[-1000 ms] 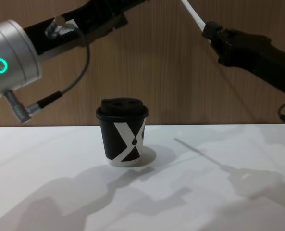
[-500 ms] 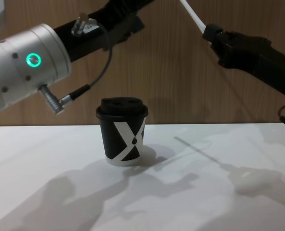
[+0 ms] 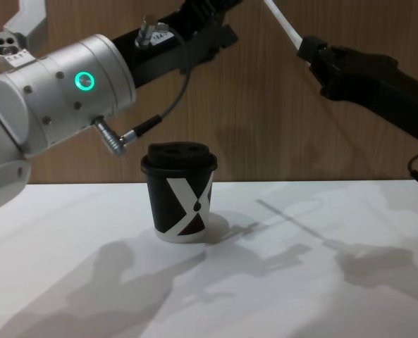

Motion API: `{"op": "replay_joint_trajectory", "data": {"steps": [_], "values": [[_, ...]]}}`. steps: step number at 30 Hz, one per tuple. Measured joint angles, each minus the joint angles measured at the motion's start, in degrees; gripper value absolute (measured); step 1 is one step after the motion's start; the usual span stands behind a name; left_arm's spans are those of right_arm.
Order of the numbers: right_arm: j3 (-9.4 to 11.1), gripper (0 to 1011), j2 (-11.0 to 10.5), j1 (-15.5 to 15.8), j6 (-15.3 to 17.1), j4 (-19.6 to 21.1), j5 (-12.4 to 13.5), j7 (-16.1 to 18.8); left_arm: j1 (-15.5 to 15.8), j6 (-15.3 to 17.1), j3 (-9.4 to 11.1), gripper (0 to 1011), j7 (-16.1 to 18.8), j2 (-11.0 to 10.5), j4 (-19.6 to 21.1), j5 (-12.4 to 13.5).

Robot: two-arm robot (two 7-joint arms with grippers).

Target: Pick up the straw with one hand, pass it to the other hand, and insert it into the cup.

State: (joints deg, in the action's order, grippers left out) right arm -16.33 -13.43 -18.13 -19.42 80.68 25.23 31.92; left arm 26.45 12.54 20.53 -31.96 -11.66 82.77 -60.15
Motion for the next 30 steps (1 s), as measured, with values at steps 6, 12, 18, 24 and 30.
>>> {"op": "replay_joint_trajectory", "data": {"steps": [6,12,18,24,30], "values": [[0.00,6,0.00,-0.02,0.00,-0.04,0.00,0.00,2.05,0.44,0.67,1000,-0.63,0.92,-2.75,-0.73],[0.00,6,0.00,-0.02,0.00,-0.06,0.00,0.00,4.07,0.57,1.25,1001,-1.27,1.76,-5.55,-1.27],[0.00,6,0.00,-0.02,0.01,-0.06,0.00,0.01,5.51,0.58,1.79,1000,-1.95,2.37,-7.45,-1.59],[0.00,6,0.00,-0.02,0.00,-0.06,0.00,0.01,6.98,0.49,2.51,1000,-2.57,2.92,-9.13,-1.69],[0.00,6,0.00,-0.02,0.01,-0.06,0.00,0.01,8.08,0.18,3.10,942,-2.83,3.28,-10.09,-1.70]]}}
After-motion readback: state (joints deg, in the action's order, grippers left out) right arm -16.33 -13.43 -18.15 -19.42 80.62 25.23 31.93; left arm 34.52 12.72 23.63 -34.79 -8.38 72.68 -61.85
